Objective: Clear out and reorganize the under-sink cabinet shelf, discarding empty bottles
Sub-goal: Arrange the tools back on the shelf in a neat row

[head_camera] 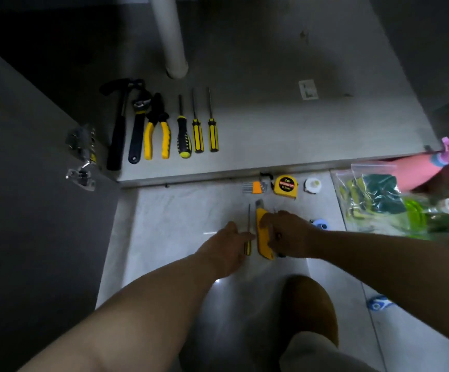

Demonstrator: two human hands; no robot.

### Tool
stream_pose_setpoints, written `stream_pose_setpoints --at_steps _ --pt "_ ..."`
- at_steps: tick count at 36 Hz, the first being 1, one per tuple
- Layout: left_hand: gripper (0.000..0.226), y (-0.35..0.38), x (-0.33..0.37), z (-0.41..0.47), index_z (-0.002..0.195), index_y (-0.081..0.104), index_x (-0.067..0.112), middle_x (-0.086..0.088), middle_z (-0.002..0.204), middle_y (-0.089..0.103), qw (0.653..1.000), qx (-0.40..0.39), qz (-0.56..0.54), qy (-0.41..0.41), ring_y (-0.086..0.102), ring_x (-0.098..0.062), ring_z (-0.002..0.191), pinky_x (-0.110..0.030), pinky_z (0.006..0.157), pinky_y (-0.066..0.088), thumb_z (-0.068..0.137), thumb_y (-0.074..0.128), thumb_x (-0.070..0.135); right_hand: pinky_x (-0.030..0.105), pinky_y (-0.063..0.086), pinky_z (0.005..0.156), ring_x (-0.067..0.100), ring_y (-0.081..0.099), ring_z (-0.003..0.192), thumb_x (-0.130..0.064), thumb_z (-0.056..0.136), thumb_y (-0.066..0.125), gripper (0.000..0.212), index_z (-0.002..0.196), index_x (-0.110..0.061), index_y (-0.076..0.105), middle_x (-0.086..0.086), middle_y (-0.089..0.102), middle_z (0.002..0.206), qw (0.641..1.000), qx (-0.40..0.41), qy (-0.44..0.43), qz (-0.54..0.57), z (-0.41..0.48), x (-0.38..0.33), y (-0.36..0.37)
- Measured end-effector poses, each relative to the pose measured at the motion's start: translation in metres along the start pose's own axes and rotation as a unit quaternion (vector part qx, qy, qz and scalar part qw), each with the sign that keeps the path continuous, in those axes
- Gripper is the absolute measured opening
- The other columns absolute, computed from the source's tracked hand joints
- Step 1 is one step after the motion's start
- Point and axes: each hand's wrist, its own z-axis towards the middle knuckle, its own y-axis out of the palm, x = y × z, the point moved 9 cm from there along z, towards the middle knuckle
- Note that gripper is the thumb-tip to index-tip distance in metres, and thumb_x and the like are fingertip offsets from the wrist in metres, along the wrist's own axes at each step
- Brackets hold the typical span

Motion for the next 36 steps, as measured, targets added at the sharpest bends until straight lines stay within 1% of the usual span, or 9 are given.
stream_pose_setpoints --at_steps 3,6,10,18,21,24,30,33,36 --pt "0.056 0.013 -0.004 0.005 0.151 0.043 0.025 -0.010 0.133 0.042 1.000 0.012 0.012 -0.007 0.056 -0.028 0.112 -0.030 0.097 0.044 0.098 0.058 0.018 0.035 0.050 0.091 0.031 0.058 0.109 -0.031 0.091 0.068 0.060 0.144 -0.030 0.042 0.014 0.042 0.132 1.000 0.006 -0.005 0.000 0.005 -0.001 0.031" --pt "0.046 0.018 -0.011 0.006 0.139 0.052 0.020 -0.009 0.129 0.045 0.999 0.035 0.014 -0.021 0.057 -0.028 0.113 -0.035 0.099 0.049 0.094 0.063 0.019 0.038 0.054 0.092 0.033 0.061 0.108 -0.033 0.088 0.070 0.067 0.147 -0.029 0.037 0.015 0.036 0.138 1.000 -0.003 0.000 0.000 0.007 0.002 0.056" --pt "0.044 0.022 -0.023 0.003 0.134 0.051 0.022 -0.010 0.128 0.046 0.998 0.048 0.004 -0.051 0.061 -0.032 0.109 -0.036 0.095 0.052 0.093 0.061 0.012 0.044 0.056 0.093 0.034 0.062 0.109 -0.027 0.088 0.069 0.065 0.144 -0.028 0.036 0.014 0.033 0.140 1.000 0.010 0.017 0.003 0.011 0.003 0.066" --pt "0.039 0.019 -0.036 -0.014 0.123 0.056 0.029 -0.003 0.121 0.050 0.996 0.053 -0.031 -0.060 0.063 -0.030 0.103 -0.025 0.084 0.045 0.086 0.069 0.026 0.039 0.056 0.082 0.025 0.059 0.093 -0.029 0.091 0.067 0.045 0.129 -0.033 0.044 0.005 0.040 0.122 0.997 0.054 -0.047 0.038 0.000 -0.007 0.046" --pt "0.039 0.000 -0.029 -0.024 0.121 0.056 0.032 0.000 0.115 0.049 0.997 0.056 -0.028 -0.053 0.063 -0.028 0.098 -0.032 0.086 0.052 0.085 0.071 0.031 0.036 0.054 0.076 0.022 0.057 0.086 -0.023 0.093 0.063 0.037 0.123 -0.035 0.047 0.001 0.040 0.116 0.992 0.080 -0.083 0.042 -0.010 -0.014 0.032" --pt "0.039 -0.033 -0.017 -0.037 0.122 0.057 0.031 -0.001 0.115 0.049 0.997 0.063 -0.019 -0.038 0.062 -0.028 0.099 -0.035 0.089 0.054 0.085 0.070 0.030 0.025 0.044 0.066 0.018 0.054 0.079 -0.022 0.091 0.064 0.040 0.122 -0.038 0.046 -0.007 0.033 0.105 0.987 0.106 -0.116 0.038 -0.020 -0.022 0.018" --pt "0.035 -0.120 0.003 -0.061 0.120 0.060 0.027 -0.001 0.113 0.052 0.986 0.163 0.028 -0.010 0.061 -0.026 0.099 -0.036 0.091 0.050 0.088 0.071 0.033 0.022 0.041 0.059 0.011 0.053 0.071 -0.038 0.092 0.060 0.035 0.122 -0.043 0.043 -0.012 0.031 0.102 0.971 0.164 -0.170 0.034 -0.049 -0.046 -0.024" --pt "0.041 -0.159 0.003 -0.064 0.127 0.060 0.027 -0.001 0.118 0.056 0.970 0.235 0.063 -0.027 0.059 -0.024 0.107 -0.038 0.101 0.043 0.089 0.070 0.037 0.014 0.029 0.054 0.003 0.046 0.064 -0.041 0.090 0.060 0.032 0.119 -0.042 0.046 -0.016 0.029 0.100 0.957 0.227 -0.174 0.052 -0.058 -0.052 -0.057" --pt "0.037 -0.187 0.002 -0.057 0.123 0.062 0.033 0.004 0.116 0.061 0.955 0.282 0.086 -0.037 0.053 -0.020 0.115 -0.038 0.104 0.037 0.088 0.070 0.043 0.025 0.038 0.062 0.008 0.047 0.073 -0.034 0.090 0.068 0.033 0.119 -0.036 0.053 -0.011 0.037 0.102 0.938 0.291 -0.171 0.078 -0.055 -0.057 -0.096"
